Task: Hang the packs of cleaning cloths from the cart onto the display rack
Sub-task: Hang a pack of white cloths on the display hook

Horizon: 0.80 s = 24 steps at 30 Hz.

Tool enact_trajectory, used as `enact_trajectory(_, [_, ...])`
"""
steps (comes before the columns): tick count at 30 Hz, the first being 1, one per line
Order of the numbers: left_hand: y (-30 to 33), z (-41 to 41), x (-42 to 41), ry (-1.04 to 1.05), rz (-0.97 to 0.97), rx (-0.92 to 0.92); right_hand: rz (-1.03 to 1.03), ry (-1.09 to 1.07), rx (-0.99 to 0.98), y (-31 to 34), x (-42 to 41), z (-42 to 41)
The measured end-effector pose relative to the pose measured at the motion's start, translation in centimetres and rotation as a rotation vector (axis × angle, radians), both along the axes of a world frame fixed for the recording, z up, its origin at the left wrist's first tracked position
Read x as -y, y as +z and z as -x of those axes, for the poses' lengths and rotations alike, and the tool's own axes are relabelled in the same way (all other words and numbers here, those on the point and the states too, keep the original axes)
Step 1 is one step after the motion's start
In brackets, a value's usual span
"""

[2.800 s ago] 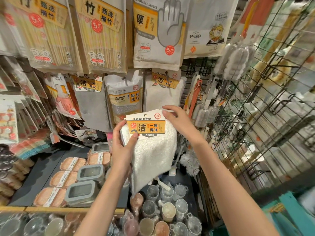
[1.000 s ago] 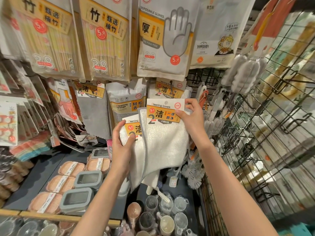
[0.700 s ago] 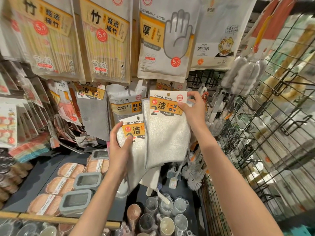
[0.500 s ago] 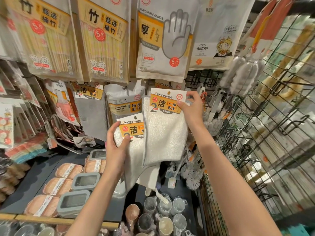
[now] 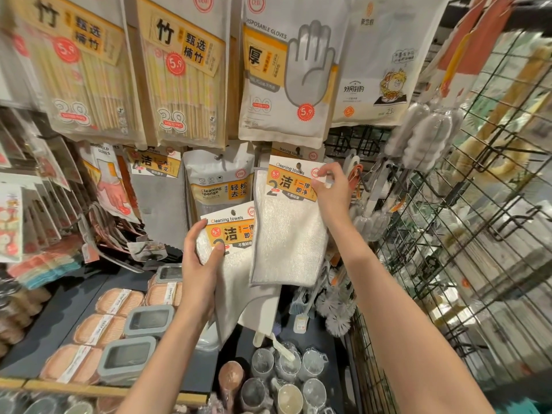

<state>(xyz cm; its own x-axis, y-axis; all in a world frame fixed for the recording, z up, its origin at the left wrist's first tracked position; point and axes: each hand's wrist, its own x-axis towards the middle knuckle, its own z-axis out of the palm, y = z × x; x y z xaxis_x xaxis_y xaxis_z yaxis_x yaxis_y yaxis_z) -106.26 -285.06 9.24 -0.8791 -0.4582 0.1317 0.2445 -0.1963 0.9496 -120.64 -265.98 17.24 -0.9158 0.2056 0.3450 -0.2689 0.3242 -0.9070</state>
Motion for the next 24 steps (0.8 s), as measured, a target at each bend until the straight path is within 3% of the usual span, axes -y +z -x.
enact_trajectory(11, [-0.1, -0.5, 0.7, 0.059, -0.107, 0.016, -0.071, 0.086, 0.111, 0.5, -0.3, 3.8])
enact_trajectory(24, [-1.2, -0.8, 2.3, 0.122, -0.001, 0.033, -0.146, 0.131, 0.174, 1.1, -0.2, 4.3])
